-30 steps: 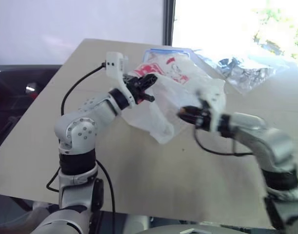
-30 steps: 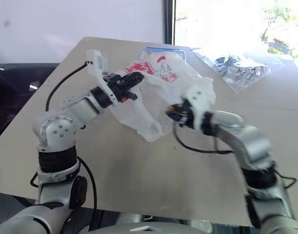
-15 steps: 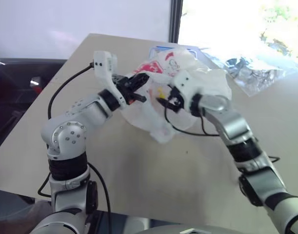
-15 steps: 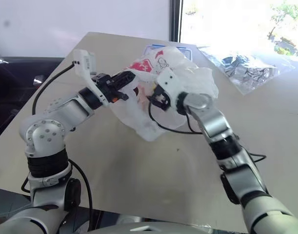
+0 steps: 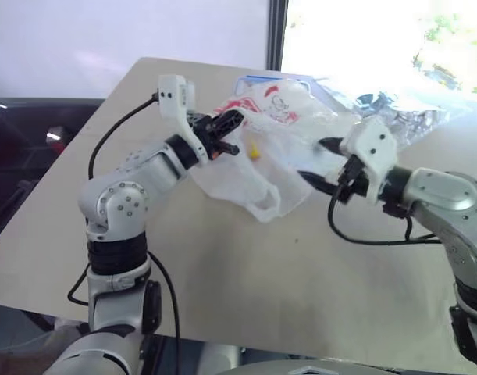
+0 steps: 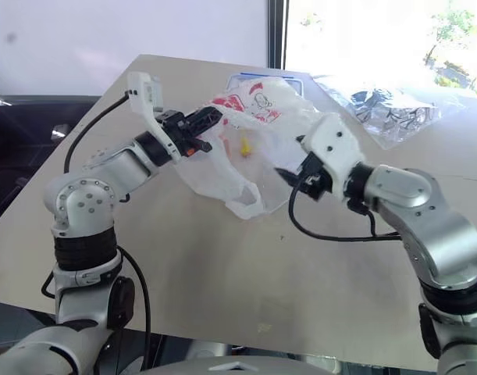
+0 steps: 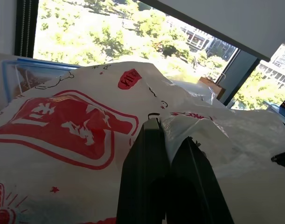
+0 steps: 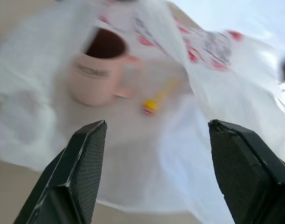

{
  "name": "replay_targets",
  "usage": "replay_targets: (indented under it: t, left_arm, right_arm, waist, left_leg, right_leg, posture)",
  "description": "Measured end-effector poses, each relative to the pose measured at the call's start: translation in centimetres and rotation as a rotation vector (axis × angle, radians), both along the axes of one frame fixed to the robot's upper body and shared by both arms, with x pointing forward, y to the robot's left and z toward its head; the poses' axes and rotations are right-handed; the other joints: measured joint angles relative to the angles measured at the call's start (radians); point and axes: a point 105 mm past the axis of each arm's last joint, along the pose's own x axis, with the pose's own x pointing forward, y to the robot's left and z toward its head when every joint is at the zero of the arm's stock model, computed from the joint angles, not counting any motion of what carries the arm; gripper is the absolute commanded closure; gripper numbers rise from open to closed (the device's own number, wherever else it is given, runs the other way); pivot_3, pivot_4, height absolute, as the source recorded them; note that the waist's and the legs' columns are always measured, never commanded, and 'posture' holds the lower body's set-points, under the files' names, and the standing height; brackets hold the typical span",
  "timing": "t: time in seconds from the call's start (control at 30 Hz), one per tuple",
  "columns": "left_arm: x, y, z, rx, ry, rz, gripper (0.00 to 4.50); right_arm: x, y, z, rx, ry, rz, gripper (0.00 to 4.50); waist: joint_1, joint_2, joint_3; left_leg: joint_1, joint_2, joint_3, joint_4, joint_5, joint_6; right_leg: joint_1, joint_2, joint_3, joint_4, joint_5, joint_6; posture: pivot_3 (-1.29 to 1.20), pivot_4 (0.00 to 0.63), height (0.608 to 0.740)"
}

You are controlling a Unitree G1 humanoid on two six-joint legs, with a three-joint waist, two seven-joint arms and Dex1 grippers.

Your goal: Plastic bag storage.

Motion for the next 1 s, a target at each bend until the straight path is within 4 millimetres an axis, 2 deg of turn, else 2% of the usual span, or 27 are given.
replay_targets:
  t: [0.1,0.27,0.4,0.43,0.5,0.73,0.83,1.0]
  left_arm:
    - [0.1,0.0,-0.1,0.005,0.002,0.000,4.50]
    - [0.2,0.3,0.0,0.013,-0.002,0.010,4.50]
    - [0.2,0.4,0.0,0.017,-0.004,0.019,4.50]
    - [0.2,0.5,0.0,0.018,-0.004,0.025,4.50]
    - [0.2,0.5,0.0,0.018,-0.004,0.026,4.50]
    - [0.1,0.5,0.1,0.024,-0.013,0.023,4.50]
    - [0.1,0.4,0.1,0.025,-0.013,0.022,4.50]
    - [0.0,0.4,0.2,0.030,-0.019,0.022,4.50]
  right_arm:
    - [0.9,-1.0,-0.2,-0.008,-0.005,-0.080,0.99]
    - [2.8,-3.7,-0.7,-0.117,-0.058,-0.244,0.99]
    - [2.9,-4.1,-0.6,-0.122,-0.074,-0.269,0.99]
    - [2.2,-3.3,-0.3,-0.109,-0.097,-0.210,0.99]
    - [2.1,-3.3,-0.1,-0.113,-0.114,-0.208,0.99]
    - [3.5,-3.9,-0.1,-0.076,-0.115,-0.263,0.99]
    - [4.2,-4.4,0.8,-0.007,-0.118,-0.308,0.99]
    - [5.3,-5.2,1.6,0.009,-0.131,-0.358,0.99]
  waist:
    - [0.001,0.000,0.000]
    - [0.004,0.000,0.000]
    - [0.004,0.000,0.000]
    - [0.005,0.000,0.000]
    - [0.005,0.000,0.000]
    - [0.005,0.000,0.000]
    - [0.004,0.000,0.000]
    - [0.006,0.000,0.000]
  left_leg:
    - [-0.001,0.000,0.000,0.000,0.000,0.000]
    - [-0.001,0.000,0.000,0.001,0.000,0.000]
    - [-0.001,0.000,0.000,0.001,0.000,0.000]
    - [-0.001,0.000,-0.001,0.001,0.000,0.000]
    - [-0.001,0.000,-0.001,0.002,0.000,0.000]
    - [-0.001,0.000,-0.001,0.003,0.000,0.000]
    - [-0.002,0.000,-0.001,0.003,0.000,0.000]
    - [-0.002,0.000,-0.001,0.003,0.000,0.000]
  right_leg:
    - [0.000,0.000,0.000,0.000,0.000,0.000]
    - [0.000,0.000,0.000,-0.001,0.000,0.000]
    - [-0.001,0.000,0.000,-0.001,0.000,0.000]
    - [-0.001,0.000,0.000,-0.001,0.000,0.000]
    - [0.000,0.000,0.000,-0.001,0.000,0.000]
    - [0.000,0.001,0.000,0.000,0.000,0.000]
    - [0.000,0.001,0.000,0.000,0.000,0.000]
    - [0.000,0.001,0.000,0.000,0.000,0.000]
  posture:
    - [0.00,0.150,0.740]
    - [0.00,0.150,0.740]
    - [0.00,0.150,0.740]
    - [0.00,0.150,0.740]
    - [0.00,0.150,0.740]
    - [0.00,0.150,0.740]
    - [0.00,0.150,0.740]
    - [0.00,0.150,0.740]
